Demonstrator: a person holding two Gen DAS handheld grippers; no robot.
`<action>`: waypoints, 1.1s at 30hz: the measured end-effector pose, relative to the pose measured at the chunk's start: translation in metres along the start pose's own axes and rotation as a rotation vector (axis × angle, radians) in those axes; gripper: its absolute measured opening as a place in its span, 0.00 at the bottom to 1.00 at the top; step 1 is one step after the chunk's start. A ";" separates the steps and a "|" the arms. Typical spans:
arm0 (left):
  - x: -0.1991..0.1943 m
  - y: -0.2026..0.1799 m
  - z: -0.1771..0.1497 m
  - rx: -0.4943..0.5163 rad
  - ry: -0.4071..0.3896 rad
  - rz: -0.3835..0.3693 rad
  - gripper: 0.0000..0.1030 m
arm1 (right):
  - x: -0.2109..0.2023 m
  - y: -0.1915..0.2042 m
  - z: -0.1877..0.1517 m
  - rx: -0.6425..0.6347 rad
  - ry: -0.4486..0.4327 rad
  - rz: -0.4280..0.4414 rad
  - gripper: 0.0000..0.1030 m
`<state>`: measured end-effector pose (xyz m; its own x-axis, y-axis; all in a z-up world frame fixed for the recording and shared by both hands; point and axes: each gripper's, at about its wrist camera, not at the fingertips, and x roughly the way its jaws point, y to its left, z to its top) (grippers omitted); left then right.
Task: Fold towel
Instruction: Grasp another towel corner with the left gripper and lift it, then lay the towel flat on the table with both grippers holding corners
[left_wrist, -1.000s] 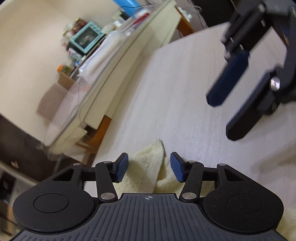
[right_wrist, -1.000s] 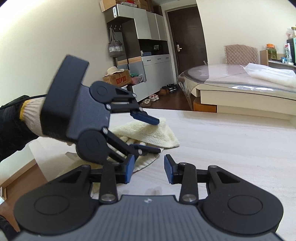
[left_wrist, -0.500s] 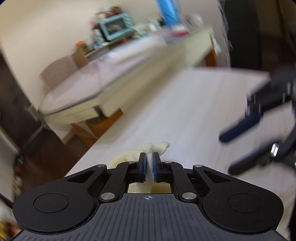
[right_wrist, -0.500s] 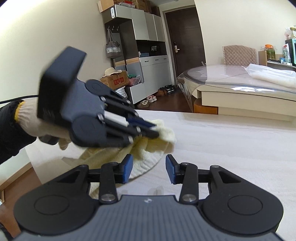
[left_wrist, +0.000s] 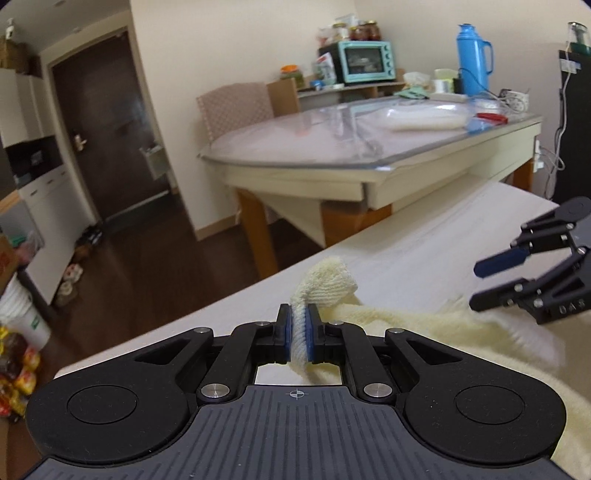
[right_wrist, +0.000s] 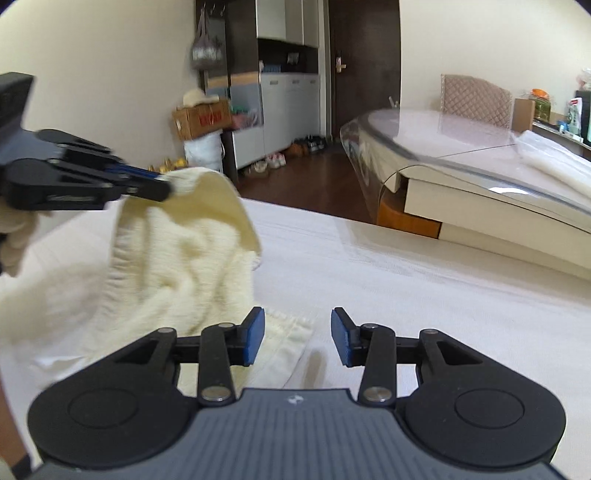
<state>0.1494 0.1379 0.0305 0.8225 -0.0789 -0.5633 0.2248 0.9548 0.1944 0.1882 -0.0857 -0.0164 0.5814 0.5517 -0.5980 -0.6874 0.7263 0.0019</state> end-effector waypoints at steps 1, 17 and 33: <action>0.000 0.002 -0.003 -0.005 0.004 0.002 0.08 | 0.005 0.001 0.001 -0.015 0.014 -0.005 0.40; 0.017 0.010 -0.034 -0.050 0.064 -0.028 0.15 | -0.019 -0.029 -0.011 -0.145 -0.059 -0.314 0.13; -0.003 -0.018 -0.038 -0.045 0.049 -0.125 0.24 | -0.037 -0.026 -0.018 -0.135 -0.098 -0.283 0.28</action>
